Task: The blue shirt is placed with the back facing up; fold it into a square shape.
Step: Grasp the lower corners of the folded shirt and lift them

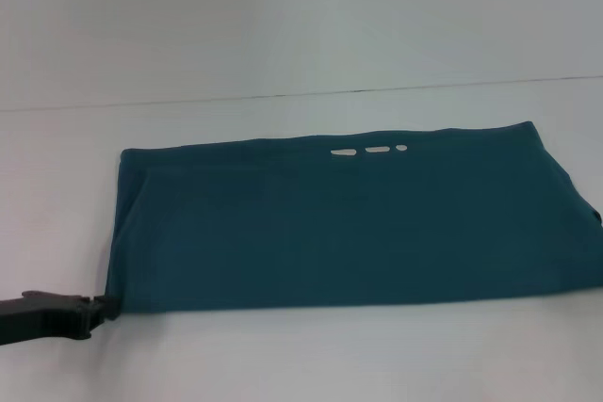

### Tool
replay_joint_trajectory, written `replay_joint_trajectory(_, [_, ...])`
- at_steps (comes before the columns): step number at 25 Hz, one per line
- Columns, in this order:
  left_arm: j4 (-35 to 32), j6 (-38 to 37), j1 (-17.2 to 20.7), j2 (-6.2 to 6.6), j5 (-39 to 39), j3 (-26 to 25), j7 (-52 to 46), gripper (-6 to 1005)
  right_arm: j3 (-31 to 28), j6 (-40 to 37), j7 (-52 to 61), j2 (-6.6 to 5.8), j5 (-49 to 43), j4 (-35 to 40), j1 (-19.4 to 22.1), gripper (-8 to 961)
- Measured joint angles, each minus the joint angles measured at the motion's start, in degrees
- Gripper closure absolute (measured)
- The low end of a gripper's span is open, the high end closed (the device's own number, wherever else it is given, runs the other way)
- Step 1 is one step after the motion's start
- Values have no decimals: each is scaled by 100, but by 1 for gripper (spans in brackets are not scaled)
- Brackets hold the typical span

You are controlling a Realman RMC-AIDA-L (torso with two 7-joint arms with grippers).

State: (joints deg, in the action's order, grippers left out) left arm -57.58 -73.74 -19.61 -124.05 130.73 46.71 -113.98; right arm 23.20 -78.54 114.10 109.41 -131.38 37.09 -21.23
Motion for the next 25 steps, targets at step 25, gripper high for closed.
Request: replay_joint_trajectory(25, [-64, -182, 25, 4, 126, -181, -1, 991, -34, -70, -38, 3, 15, 0, 58, 943])
